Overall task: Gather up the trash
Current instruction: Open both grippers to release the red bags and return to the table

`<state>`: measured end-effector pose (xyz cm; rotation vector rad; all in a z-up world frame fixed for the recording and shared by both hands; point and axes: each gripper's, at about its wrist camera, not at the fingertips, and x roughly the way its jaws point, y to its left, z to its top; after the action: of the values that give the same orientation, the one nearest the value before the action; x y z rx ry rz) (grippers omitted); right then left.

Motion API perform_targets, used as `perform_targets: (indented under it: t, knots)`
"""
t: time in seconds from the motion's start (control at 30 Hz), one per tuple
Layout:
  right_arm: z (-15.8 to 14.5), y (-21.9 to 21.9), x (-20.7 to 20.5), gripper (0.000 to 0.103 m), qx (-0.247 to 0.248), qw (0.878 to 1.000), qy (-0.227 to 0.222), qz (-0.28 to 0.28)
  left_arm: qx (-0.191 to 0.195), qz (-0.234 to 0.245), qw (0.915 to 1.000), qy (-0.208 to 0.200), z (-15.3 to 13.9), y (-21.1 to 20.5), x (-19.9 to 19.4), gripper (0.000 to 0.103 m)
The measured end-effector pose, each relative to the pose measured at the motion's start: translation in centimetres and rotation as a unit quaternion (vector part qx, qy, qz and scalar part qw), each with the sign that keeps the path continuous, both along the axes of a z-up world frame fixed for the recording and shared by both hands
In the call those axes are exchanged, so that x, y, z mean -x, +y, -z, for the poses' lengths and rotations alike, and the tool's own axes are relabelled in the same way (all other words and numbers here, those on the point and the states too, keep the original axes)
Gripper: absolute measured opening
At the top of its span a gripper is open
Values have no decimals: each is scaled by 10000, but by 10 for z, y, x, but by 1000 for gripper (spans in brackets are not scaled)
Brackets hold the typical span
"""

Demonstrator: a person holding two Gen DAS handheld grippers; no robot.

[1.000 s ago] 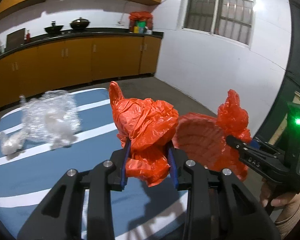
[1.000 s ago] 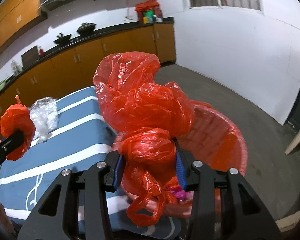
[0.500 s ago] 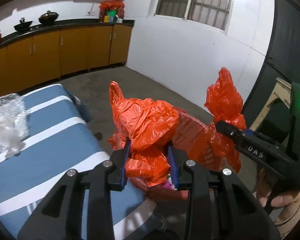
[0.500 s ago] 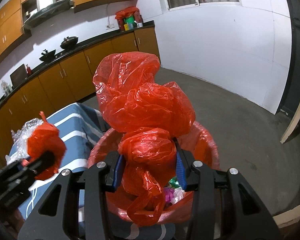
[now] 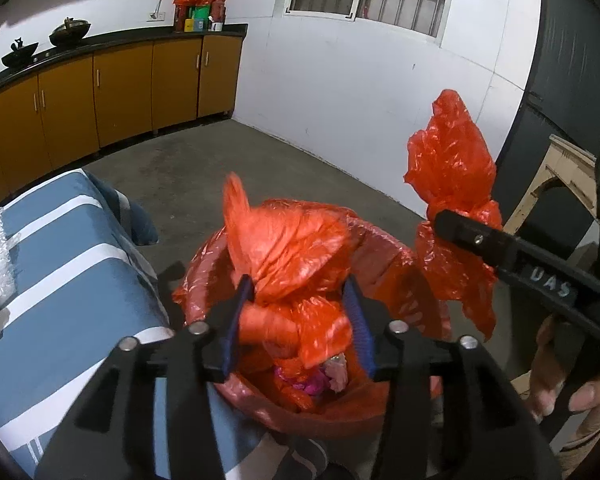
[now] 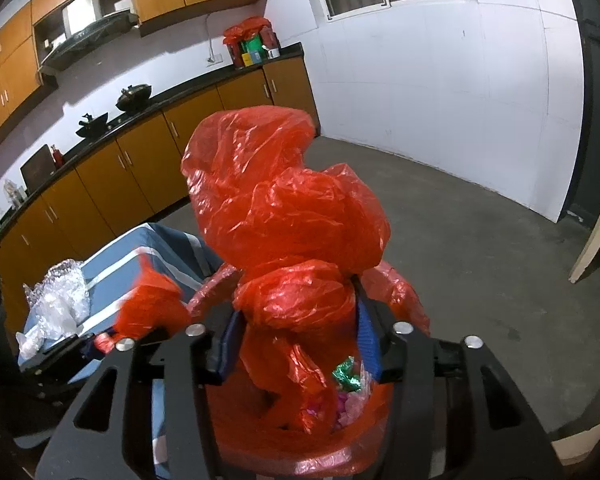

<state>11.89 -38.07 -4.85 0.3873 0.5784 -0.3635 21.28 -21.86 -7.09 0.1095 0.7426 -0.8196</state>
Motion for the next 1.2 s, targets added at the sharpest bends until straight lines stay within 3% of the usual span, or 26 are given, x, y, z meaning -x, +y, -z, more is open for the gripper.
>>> perform_targets:
  t: [0.07,0.33,0.53,0.73,1.03,1.2]
  knots:
    - [0,-2,1,61,-21,10000,-26,-5,-9,-50,10000,63,4,2,-3,52]
    - [-2,-1,0,70,56,9999,-45,125,-85,-487,9988,-53,6,22,-10,70]
    - [-6,8,-2,70,283,9995,5,104,-119,-1043,9940,-321,-1,53,-13,82]
    - [-9,27,-9,70,556,9983,34,-147,-289,-1511,9859,-665,-5,85,-9,87]
    - [-15,82,-40,70,690,9940,-4,-855,-494,-2377,9631,-1159,-11,165,1,88]
    - [-16,129,-68,70,701,9869,-50,-1454,-614,-3012,9424,-1322,-13,227,4,89]
